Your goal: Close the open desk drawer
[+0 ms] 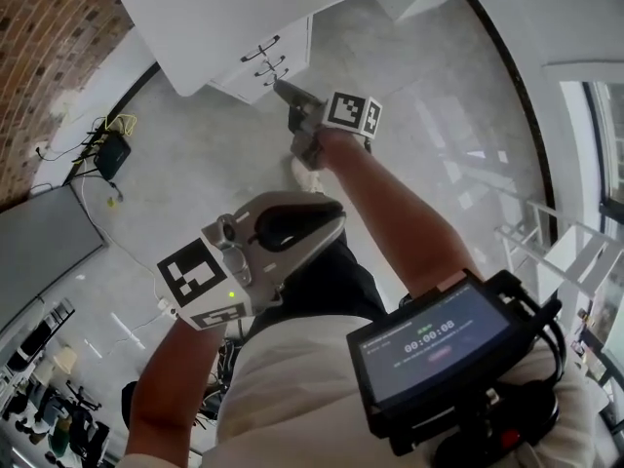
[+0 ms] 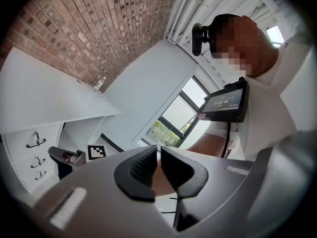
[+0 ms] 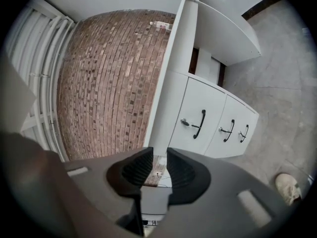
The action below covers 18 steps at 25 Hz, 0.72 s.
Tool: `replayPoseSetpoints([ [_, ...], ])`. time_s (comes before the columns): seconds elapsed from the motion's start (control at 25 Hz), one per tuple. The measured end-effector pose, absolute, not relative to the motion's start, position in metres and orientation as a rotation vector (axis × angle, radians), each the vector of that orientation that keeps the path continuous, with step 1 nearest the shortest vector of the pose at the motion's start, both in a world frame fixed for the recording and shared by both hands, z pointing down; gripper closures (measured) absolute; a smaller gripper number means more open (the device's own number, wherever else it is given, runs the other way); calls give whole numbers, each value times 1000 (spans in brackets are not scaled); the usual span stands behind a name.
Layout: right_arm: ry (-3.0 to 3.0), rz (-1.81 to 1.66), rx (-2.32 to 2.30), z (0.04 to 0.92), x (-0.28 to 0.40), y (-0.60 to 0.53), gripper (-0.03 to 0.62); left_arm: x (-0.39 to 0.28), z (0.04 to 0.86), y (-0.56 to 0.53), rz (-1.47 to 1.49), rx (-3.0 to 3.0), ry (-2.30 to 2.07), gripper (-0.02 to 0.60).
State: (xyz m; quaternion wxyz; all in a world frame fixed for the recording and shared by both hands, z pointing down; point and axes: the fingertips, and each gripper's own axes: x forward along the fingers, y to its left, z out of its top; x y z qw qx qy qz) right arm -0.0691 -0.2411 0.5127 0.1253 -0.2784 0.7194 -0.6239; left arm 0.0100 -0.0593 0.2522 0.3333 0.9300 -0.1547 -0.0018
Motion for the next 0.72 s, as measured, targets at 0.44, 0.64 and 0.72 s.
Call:
replayPoseSetpoints([
  [0.44, 2266, -1694, -776, 411, -59, -158, 526, -5, 207, 4, -46, 2468, -395, 555],
  [0.64, 2283, -1644, -741, 355, -53, -117, 542, -13, 186, 36, -54, 2477, -421, 555],
  [0.72, 2313, -1620, -722, 336, -54, -100, 553, -21, 182, 46, -46, 2479, -432, 555],
])
